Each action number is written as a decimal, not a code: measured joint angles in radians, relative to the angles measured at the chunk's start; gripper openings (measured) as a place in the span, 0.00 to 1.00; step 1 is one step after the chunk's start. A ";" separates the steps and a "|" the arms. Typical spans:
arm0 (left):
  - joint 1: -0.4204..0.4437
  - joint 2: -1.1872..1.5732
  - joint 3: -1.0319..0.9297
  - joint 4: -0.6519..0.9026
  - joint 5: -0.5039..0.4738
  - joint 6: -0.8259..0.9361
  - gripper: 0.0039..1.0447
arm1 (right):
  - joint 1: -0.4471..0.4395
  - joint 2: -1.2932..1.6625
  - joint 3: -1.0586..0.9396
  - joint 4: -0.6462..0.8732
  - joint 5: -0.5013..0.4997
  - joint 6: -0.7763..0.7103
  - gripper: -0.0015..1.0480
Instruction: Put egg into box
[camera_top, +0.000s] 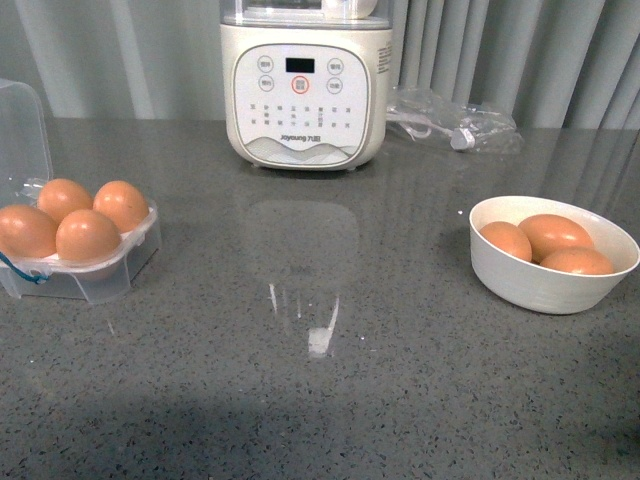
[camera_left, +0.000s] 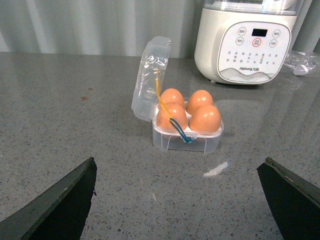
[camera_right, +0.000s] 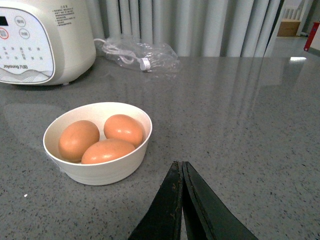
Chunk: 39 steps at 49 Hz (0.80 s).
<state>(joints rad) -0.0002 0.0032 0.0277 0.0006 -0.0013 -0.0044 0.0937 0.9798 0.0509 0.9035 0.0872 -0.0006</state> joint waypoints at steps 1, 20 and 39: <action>0.000 0.000 0.000 0.000 0.000 0.000 0.94 | -0.003 -0.017 -0.004 -0.013 -0.003 0.000 0.03; 0.000 0.000 0.000 0.000 0.000 0.000 0.94 | -0.091 -0.316 -0.042 -0.261 -0.085 0.000 0.03; 0.000 0.000 0.000 0.000 0.000 0.000 0.94 | -0.091 -0.535 -0.047 -0.461 -0.086 0.000 0.03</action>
<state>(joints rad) -0.0002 0.0032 0.0277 0.0006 -0.0010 -0.0044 0.0025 0.4446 0.0044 0.4423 0.0013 -0.0002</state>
